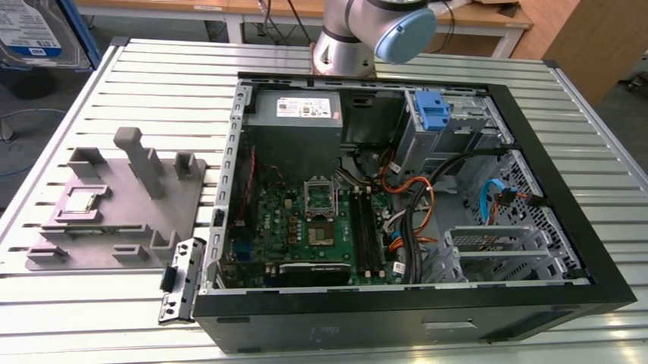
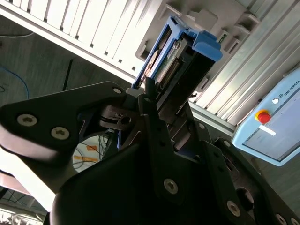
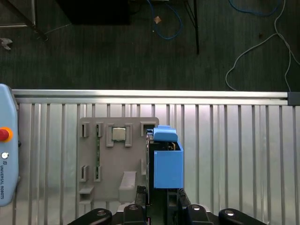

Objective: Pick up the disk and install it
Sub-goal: 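Pick up the disk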

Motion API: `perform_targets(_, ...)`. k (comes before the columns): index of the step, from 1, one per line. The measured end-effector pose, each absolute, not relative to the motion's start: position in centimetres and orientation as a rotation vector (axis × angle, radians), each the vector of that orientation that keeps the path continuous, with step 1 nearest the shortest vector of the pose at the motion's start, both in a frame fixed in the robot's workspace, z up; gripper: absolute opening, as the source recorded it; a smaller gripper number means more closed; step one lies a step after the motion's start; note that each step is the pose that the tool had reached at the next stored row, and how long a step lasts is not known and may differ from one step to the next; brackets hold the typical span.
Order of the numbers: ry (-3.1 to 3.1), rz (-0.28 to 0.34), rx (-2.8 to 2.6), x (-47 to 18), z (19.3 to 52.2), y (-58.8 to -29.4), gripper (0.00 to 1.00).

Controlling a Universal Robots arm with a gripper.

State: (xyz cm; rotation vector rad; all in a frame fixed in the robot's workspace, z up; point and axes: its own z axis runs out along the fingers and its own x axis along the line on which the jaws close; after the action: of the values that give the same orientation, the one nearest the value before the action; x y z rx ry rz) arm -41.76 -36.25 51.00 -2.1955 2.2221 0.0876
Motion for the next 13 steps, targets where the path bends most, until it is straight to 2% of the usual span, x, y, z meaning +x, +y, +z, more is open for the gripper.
perform_targets(13, 2.222, 0.088, -2.195, -41.2, 50.99, -36.24, 0.35)
